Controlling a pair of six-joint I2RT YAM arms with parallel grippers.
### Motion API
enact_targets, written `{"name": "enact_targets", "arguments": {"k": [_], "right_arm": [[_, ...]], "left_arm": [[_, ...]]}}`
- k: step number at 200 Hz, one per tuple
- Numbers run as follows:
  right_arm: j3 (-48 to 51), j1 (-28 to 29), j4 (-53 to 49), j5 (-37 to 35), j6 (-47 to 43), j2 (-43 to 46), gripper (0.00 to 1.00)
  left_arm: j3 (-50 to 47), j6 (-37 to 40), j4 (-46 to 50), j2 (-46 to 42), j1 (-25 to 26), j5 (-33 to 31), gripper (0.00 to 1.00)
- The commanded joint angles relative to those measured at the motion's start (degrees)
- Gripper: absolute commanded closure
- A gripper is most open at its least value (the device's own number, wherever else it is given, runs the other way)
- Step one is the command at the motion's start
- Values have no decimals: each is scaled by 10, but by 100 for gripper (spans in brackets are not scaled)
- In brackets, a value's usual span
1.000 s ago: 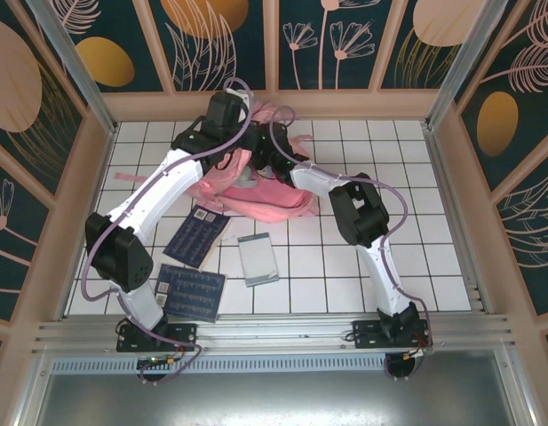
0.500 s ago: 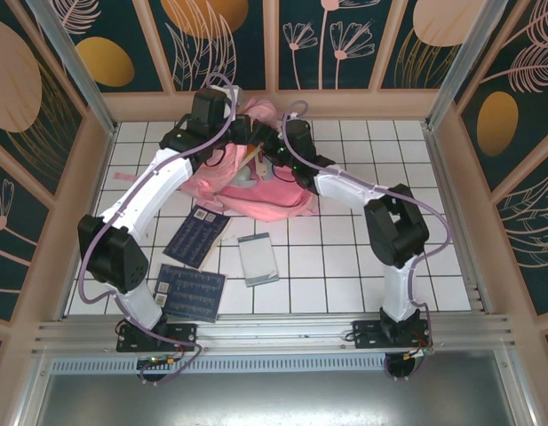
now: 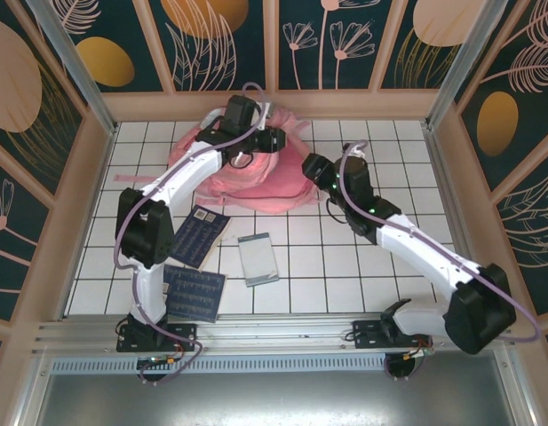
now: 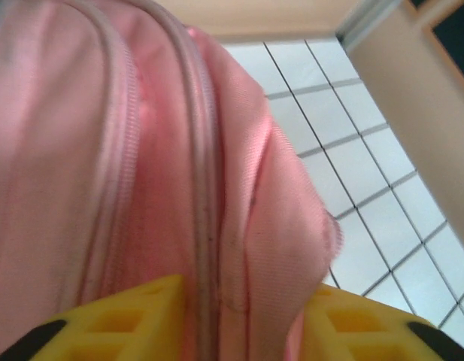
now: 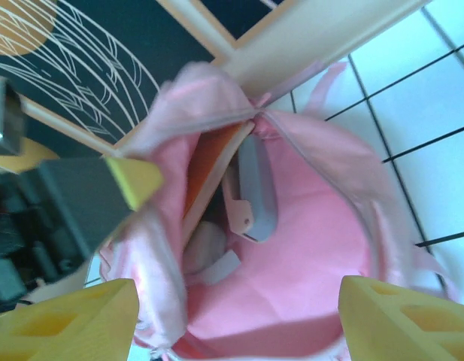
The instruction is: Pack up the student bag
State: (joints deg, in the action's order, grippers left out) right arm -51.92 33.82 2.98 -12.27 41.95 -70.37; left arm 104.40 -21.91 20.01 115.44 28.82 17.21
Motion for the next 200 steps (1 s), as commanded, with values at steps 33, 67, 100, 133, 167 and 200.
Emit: {"name": "enact_targets", "arguments": {"k": [33, 67, 100, 133, 167, 200], "right_arm": [[46, 22, -30, 83, -185, 62, 29], [82, 54, -30, 240, -204, 62, 42], [71, 176, -34, 250, -219, -40, 88], [-11, 252, -67, 240, -223, -184, 100], [-97, 296, -120, 234, -240, -294, 100], [-131, 313, -166, 215, -234, -357, 100]], "left_arm": [[-142, -29, -44, -166, -11, -49, 38], [-271, -54, -49, -282, -12, -53, 29], [-376, -80, -56, -335, -21, -127, 28], [-412, -101, -73, -375, -48, -214, 27], [-403, -93, -61, -376, -50, -252, 25], [-417, -93, -65, -376, -50, -245, 25]]}}
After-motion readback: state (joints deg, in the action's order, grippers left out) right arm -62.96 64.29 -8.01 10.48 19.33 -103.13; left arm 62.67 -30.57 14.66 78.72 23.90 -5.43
